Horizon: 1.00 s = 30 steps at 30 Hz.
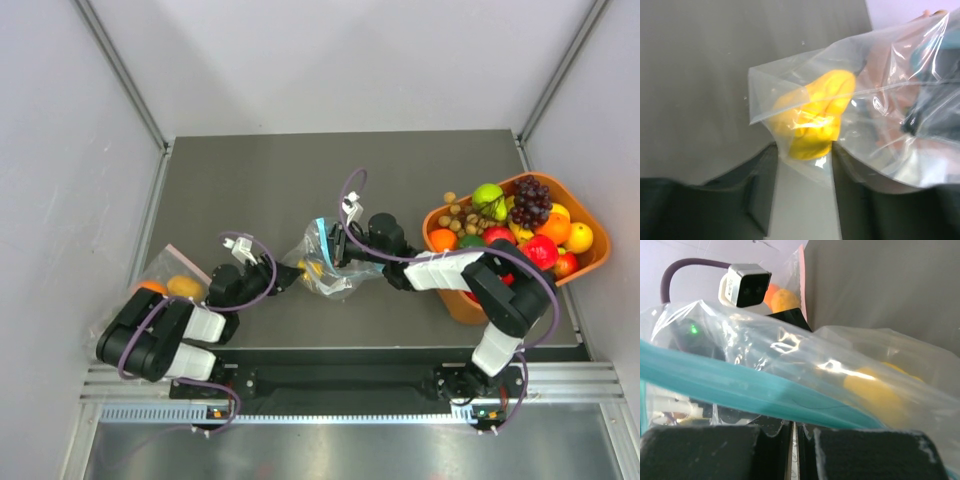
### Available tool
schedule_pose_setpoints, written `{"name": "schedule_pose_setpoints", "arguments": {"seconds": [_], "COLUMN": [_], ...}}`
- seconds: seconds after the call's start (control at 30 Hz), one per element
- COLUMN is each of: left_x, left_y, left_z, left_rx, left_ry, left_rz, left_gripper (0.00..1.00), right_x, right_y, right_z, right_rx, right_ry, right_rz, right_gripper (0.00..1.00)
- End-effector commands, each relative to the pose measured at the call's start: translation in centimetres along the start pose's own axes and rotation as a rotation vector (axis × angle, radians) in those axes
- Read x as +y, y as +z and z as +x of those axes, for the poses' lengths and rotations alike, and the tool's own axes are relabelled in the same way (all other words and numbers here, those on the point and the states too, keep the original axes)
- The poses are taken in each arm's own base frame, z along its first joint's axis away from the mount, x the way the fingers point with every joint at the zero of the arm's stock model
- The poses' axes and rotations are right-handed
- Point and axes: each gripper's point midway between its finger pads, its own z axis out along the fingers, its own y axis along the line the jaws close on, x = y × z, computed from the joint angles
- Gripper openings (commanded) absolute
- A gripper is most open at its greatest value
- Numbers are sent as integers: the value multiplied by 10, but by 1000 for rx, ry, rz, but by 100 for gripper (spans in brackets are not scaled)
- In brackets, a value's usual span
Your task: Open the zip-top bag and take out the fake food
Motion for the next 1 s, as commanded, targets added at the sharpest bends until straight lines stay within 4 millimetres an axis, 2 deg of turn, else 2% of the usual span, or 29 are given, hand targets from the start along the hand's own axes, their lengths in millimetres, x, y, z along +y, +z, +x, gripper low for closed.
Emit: {"name": "schedule_pose_setpoints", "arguments": {"seconds": [0.0, 0.07, 0.1, 0.17, 0.2, 0.23, 0.33, 0.37, 0.5, 0.6, 0.7, 0.97], "left_x": [-26, -28, -29, -26, -24, -21, -13, -11, -10, -9, -7, -7], "left_y": [0, 1, 1, 2, 2, 1, 1, 0, 1, 3, 3, 2], "left_z": [-14, -12, -12, -9, -8, -5, -2, 0, 1, 1, 2, 4], "left_rx": [-56, -45, -48, -38, -35, -28, -21, -17, -7, -3, -1, 3], "left_ry": [19, 3, 7, 4, 4, 3, 1, -1, 6, 13, 14, 15], "left_rz": [123, 136, 147, 138, 132, 123, 89, 81, 76, 71, 66, 73], "left_gripper": [46, 34, 21, 11, 3, 0, 0, 0, 0, 0, 0, 0], "right_x": [8, 4, 0, -6, -12, -15, -28, -28, -42, -47, -51, -71], "right_y": [1, 1, 1, 1, 0, -2, -8, -12, -28, -36, -42, -35], "right_z": [-3, -1, 2, 2, 5, 4, 4, -3, -8, -10, -10, 2], "right_rx": [-17, -14, -7, -10, -4, -8, -11, -38, -43, -52, -64, -26], "right_ry": [-21, -20, -18, -23, -32, -38, -69, -109, -174, -201, -205, -161], "right_rz": [-57, -48, -37, -5, 20, 36, 122, 147, 267, 324, 351, 409], "right_gripper": [0, 0, 0, 0, 0, 1, 9, 14, 43, 54, 58, 60]}}
